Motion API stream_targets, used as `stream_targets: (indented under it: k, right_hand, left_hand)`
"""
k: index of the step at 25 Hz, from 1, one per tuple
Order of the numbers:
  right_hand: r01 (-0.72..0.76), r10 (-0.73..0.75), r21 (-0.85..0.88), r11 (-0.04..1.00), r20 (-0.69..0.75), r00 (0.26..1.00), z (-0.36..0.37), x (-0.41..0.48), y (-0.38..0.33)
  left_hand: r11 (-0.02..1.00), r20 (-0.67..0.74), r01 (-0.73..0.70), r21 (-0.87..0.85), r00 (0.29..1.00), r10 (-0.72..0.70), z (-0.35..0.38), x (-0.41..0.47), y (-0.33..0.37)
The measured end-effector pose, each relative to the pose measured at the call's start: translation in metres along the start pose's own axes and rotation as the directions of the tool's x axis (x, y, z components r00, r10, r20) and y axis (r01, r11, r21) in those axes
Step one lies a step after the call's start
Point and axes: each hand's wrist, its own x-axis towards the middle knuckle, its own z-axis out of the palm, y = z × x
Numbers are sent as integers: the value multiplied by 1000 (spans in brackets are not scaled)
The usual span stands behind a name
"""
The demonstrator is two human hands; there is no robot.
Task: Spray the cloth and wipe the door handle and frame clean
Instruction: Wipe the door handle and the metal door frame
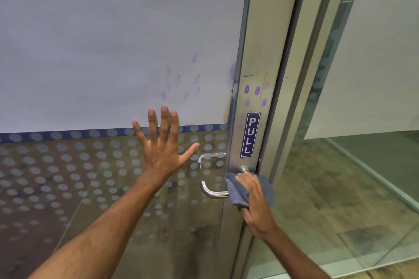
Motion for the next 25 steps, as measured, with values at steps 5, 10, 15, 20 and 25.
stream_targets:
  k: [5, 10, 15, 20, 25]
  right_hand:
    - [-303, 782, 801, 517, -297, 548, 46, 14, -64]
    - [-161, 891, 987, 4, 70, 448, 20, 4, -70]
    - [-330, 815, 942, -60, 238, 529, -27, -42, -74]
    - [-227, 640, 662, 714, -487, 594, -47, 4, -94]
    - [-166, 199, 120, 979, -756, 623, -34, 105, -118]
  left_hand:
    - [1000, 7, 1, 6, 1000, -1, -1, 0, 1]
    - [1000, -1, 1, 22, 1000, -1, 3, 0, 0]
    - [1000, -29, -6, 13, 1000, 6, 7, -1, -2]
    - [1000, -15, -9, 27, 1000, 10, 5, -2, -1]
    - [998, -13, -15, 57, 1000, 15, 5, -3, -2]
